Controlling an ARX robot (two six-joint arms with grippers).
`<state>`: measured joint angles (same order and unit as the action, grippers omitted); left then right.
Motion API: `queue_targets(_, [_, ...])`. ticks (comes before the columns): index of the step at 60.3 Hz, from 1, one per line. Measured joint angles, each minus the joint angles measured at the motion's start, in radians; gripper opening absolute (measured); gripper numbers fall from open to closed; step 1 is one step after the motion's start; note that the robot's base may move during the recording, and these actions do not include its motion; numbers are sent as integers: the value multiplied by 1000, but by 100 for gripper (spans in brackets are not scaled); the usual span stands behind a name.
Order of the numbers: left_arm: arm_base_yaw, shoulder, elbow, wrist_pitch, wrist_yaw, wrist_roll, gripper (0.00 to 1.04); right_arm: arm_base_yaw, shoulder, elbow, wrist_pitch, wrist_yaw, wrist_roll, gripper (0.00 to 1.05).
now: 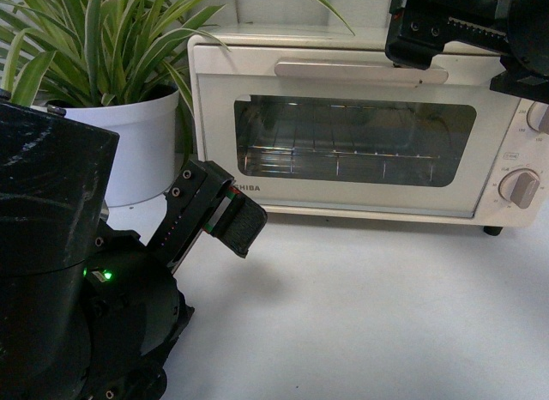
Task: Open oven
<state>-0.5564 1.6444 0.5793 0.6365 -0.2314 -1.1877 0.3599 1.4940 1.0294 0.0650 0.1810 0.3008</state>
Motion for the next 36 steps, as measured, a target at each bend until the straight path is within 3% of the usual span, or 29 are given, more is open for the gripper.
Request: queue_targets(36, [0,-1,0,-3,0,0,98,15,-155,-240,47,-142,-43,95])
